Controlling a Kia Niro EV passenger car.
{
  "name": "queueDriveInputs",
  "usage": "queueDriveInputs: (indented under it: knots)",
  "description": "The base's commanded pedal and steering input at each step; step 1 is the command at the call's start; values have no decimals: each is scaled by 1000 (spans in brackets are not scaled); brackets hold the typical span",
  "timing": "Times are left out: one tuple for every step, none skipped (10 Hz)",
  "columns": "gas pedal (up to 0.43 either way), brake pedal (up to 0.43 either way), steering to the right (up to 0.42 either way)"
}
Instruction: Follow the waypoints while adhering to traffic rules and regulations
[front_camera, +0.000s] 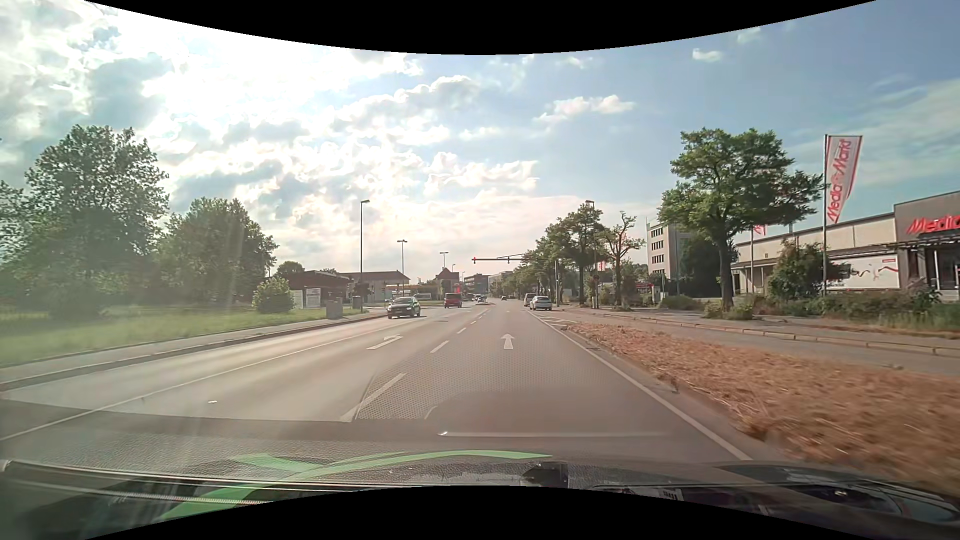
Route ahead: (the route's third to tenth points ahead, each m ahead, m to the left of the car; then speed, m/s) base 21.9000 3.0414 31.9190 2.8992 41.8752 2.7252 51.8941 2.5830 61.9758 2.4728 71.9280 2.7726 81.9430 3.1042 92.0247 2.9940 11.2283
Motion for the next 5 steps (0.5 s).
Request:
queueDriveInputs:
  knots:
    - [150,0,-2]
    - [150,0,-2]
    - [150,0,-1]
    - [150,0,-1]
    - [150,0,-2]
